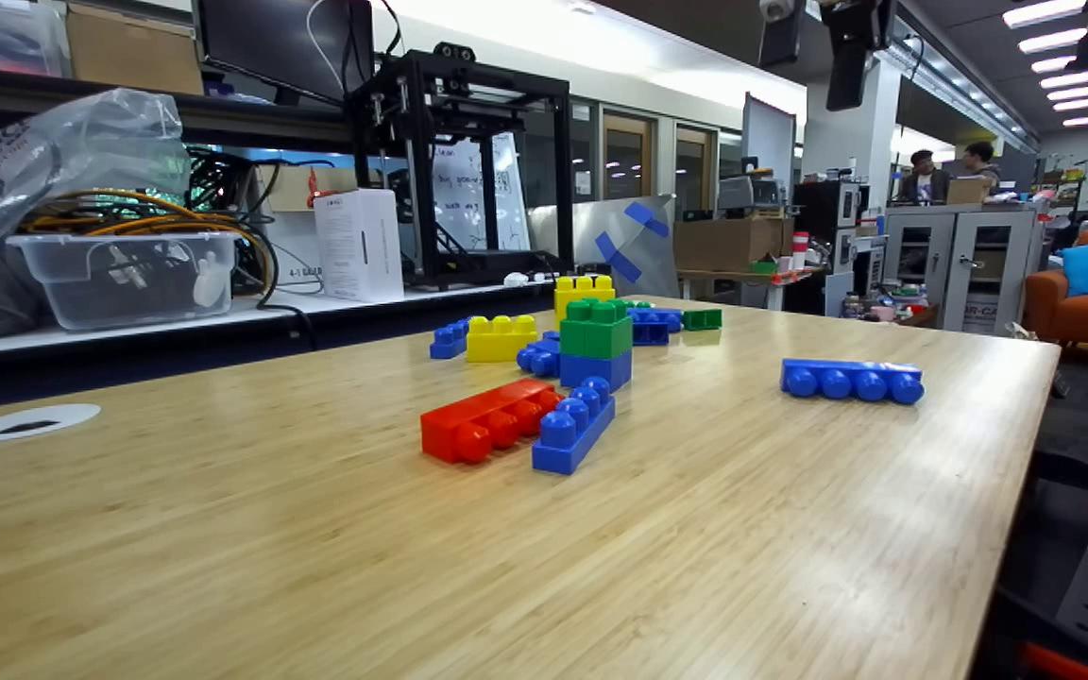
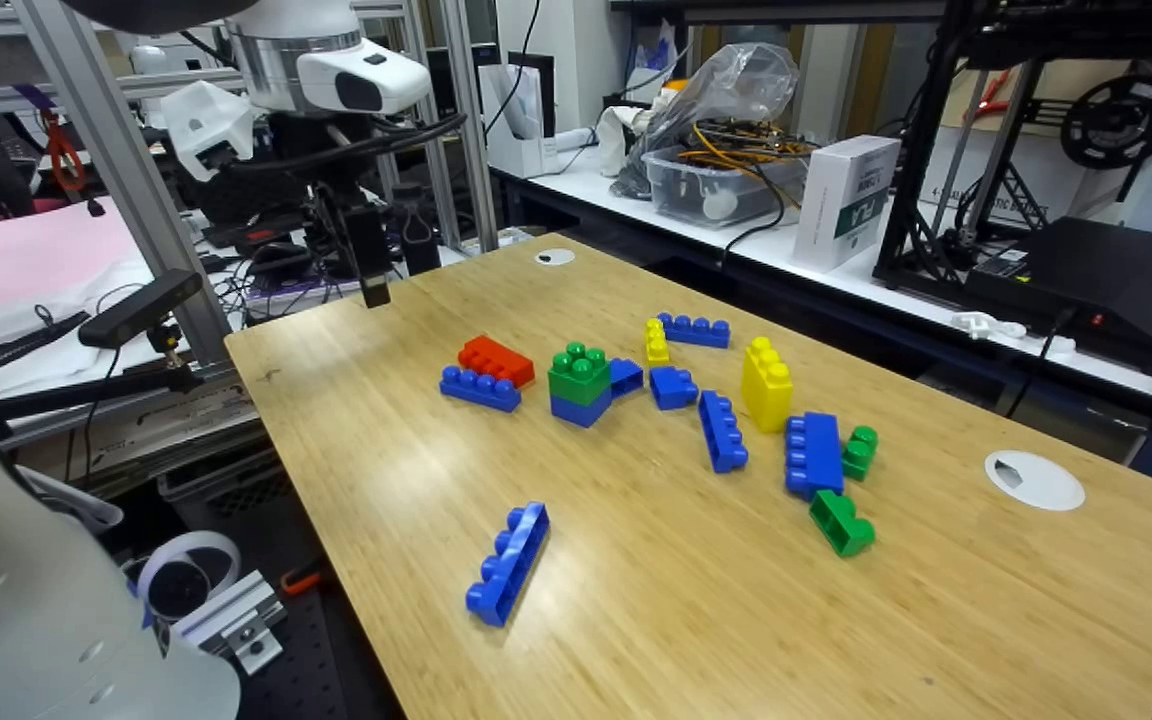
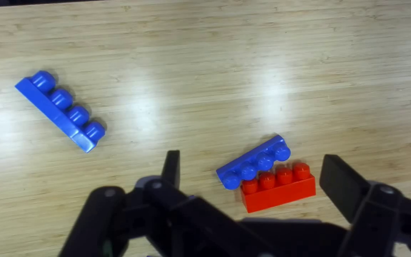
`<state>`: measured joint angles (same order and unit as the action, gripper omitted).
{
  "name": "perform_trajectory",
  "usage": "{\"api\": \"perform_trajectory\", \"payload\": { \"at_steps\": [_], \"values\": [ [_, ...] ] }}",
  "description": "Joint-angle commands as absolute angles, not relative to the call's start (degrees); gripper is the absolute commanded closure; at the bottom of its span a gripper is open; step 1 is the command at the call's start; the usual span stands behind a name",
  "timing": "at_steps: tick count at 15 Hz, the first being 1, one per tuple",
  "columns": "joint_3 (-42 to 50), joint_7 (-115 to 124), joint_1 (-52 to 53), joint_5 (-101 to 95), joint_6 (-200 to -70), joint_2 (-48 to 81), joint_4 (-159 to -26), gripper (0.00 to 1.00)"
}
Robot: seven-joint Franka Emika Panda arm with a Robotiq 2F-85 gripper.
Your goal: Move the blue and green object, then pick up the blue object and put it on the blue and green object
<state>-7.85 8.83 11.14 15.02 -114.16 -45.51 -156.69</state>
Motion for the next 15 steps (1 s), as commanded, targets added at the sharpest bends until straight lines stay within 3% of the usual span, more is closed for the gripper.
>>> {"api": "perform_trajectory", "payload": {
  "at_steps": [1,15],
  "values": [
    [-8.22,7.83,10.69,15.01,-114.46,-44.09,-155.56,0.00],
    [-6.67,0.60,9.87,11.86,-120.71,-17.00,-134.09,0.00]
  ]
}}
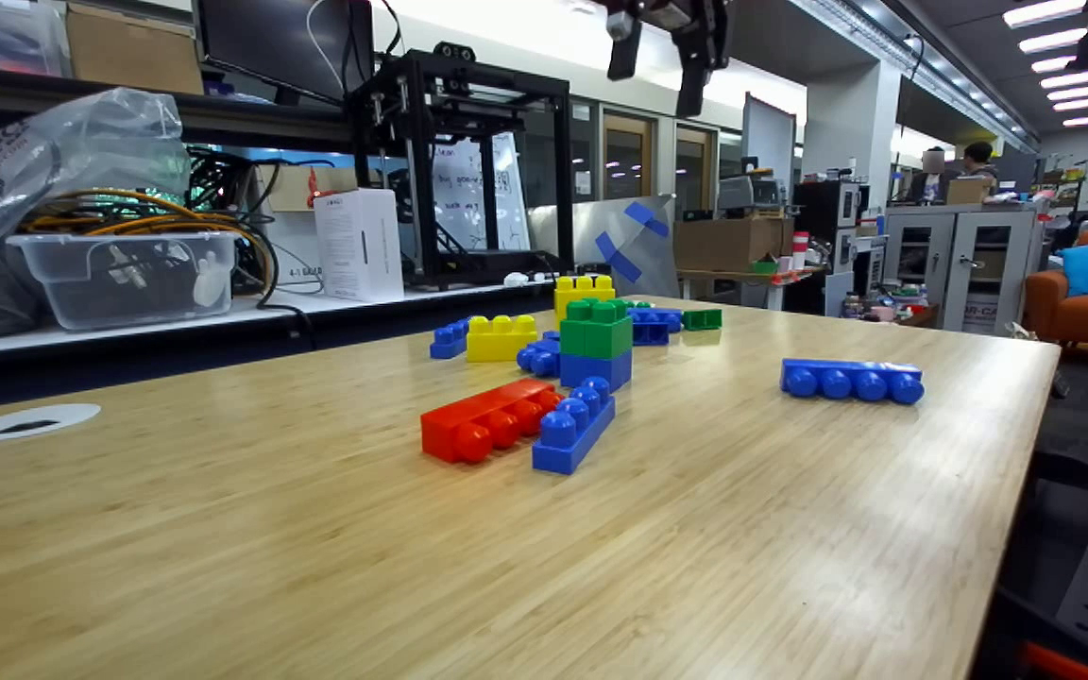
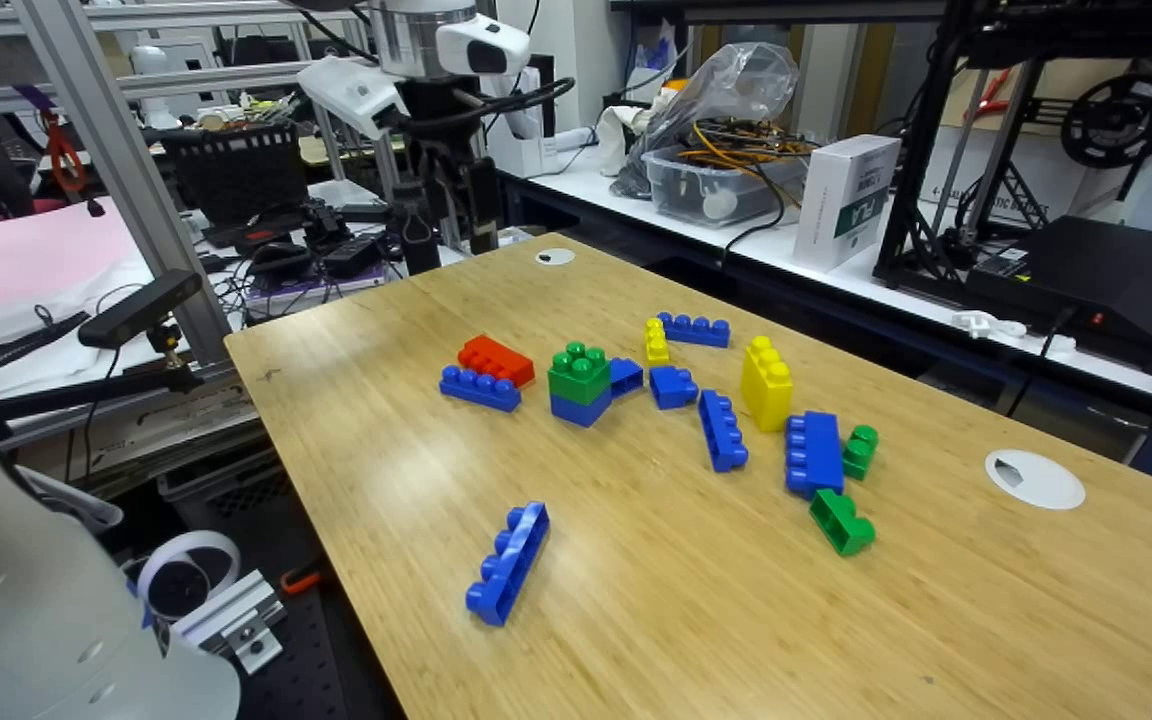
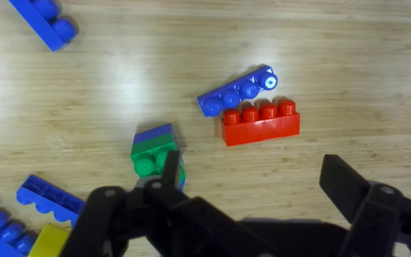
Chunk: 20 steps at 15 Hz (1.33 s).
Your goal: Move the blue and green object, then pick up the blue object and put it on the blue and green object
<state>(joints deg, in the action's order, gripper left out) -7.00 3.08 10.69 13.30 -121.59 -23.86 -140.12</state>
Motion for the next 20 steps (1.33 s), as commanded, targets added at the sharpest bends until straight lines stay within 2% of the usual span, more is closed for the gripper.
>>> {"api": "perform_trajectory", "payload": {
  "at_steps": [1,4,5,6,16,20],
  "values": [
    [-6.66,0.10,9.70,11.15,-120.89,-14.68,-132.27,0.00],
    [-6.50,-1.28,9.21,9.28,-120.09,-7.88,-126.19,0.00],
    [-6.57,-1.37,9.05,8.45,-120.16,-5.73,-124.30,0.16],
    [-6.51,-1.61,8.88,7.78,-119.80,-3.96,-122.46,0.28],
    [-6.33,-2.39,7.63,3.61,-117.93,9.98,-108.51,0.98],
    [-6.20,-3.51,7.20,3.44,-117.52,13.54,-105.67,1.00]
  ]
}}
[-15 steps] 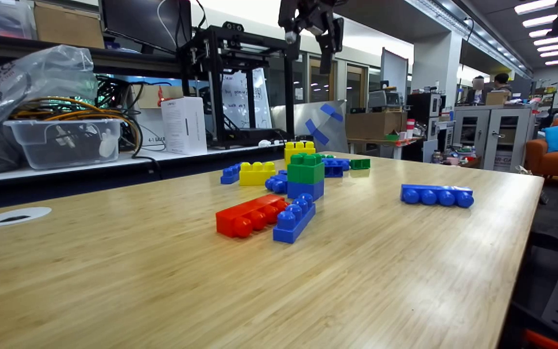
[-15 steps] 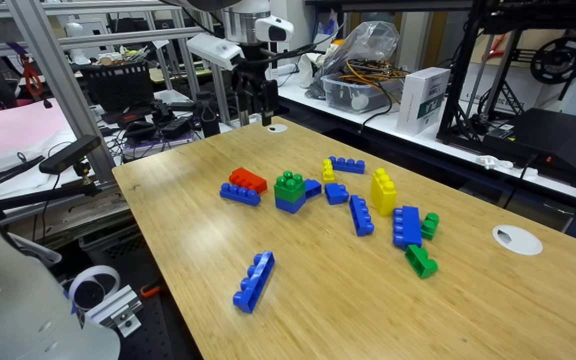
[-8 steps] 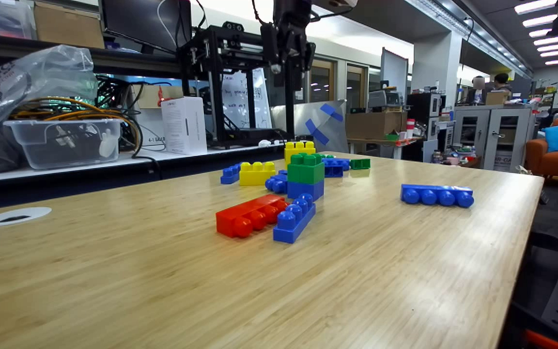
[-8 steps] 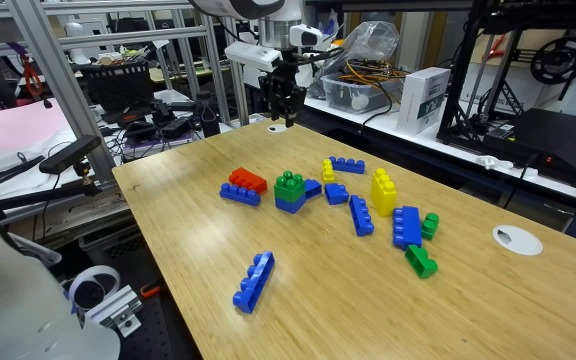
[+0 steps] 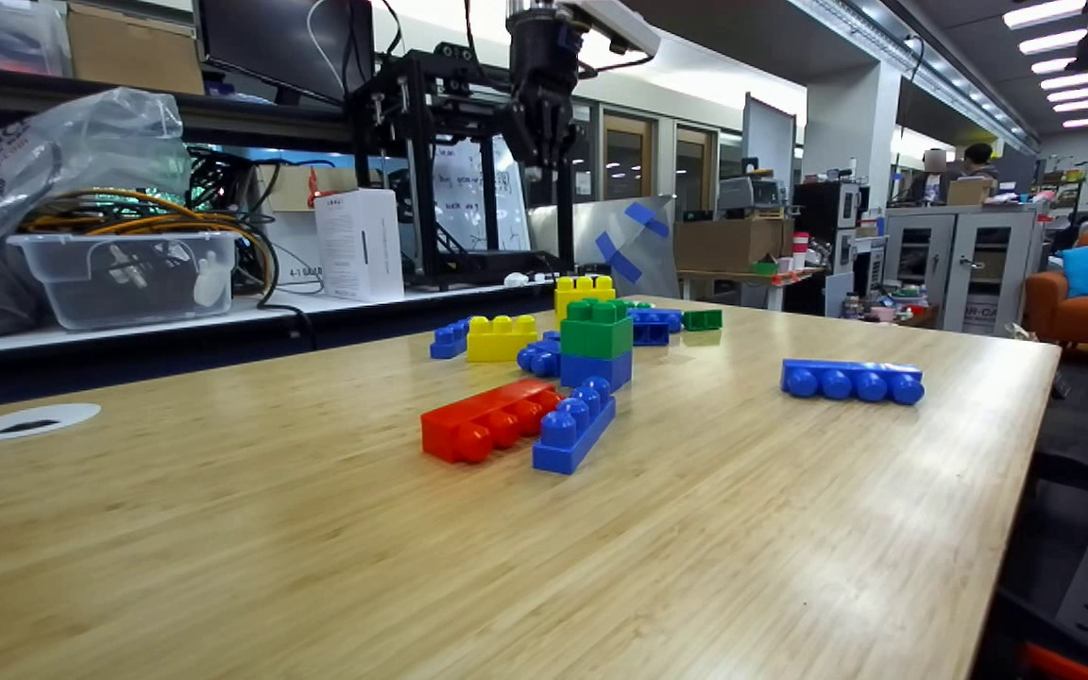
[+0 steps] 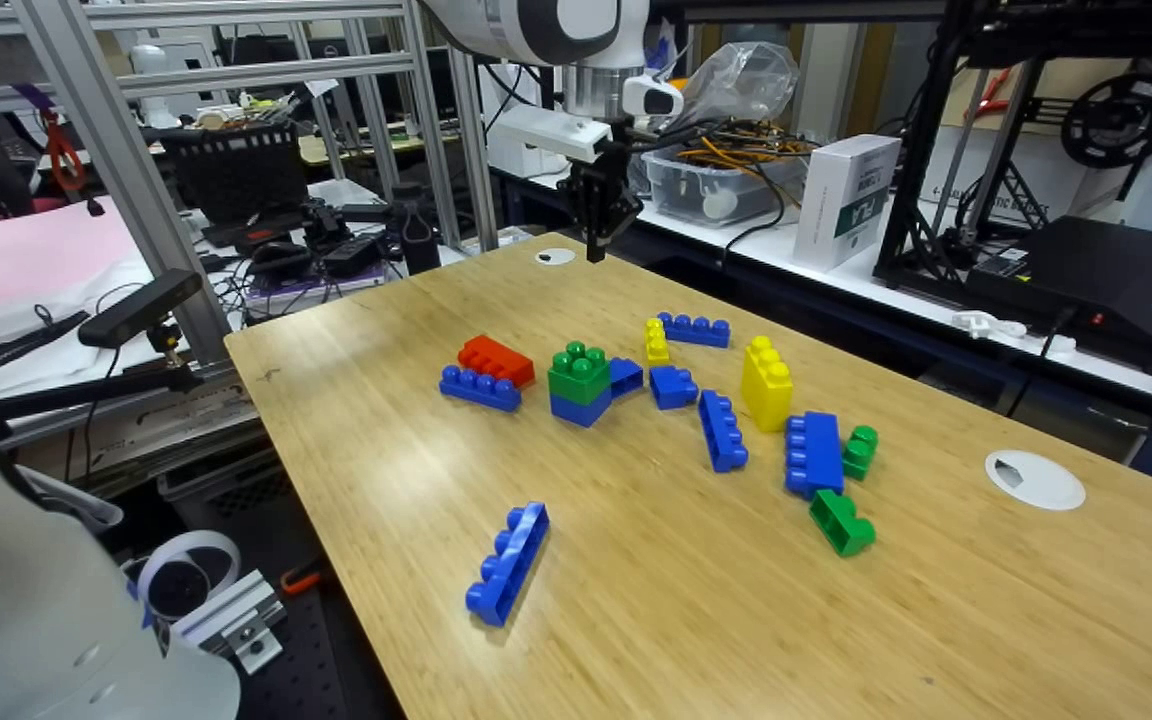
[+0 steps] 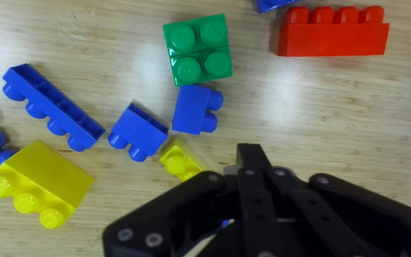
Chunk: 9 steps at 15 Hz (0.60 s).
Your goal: Move the blue and green object, then pick up the blue object and put it on the blue and green object
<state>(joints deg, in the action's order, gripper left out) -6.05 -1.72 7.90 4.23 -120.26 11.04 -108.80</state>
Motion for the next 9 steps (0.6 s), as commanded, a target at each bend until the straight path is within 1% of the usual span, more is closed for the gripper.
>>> {"api": "perform_trajectory", "payload": {
  "at_steps": [1,9],
  "values": [
    [-6.13,-3.92,7.04,3.43,-117.49,14.41,-105.15,1.00],
    [-5.83,-8.49,5.79,2.78,-118.52,20.01,-104.06,1.00]
  ]
}}
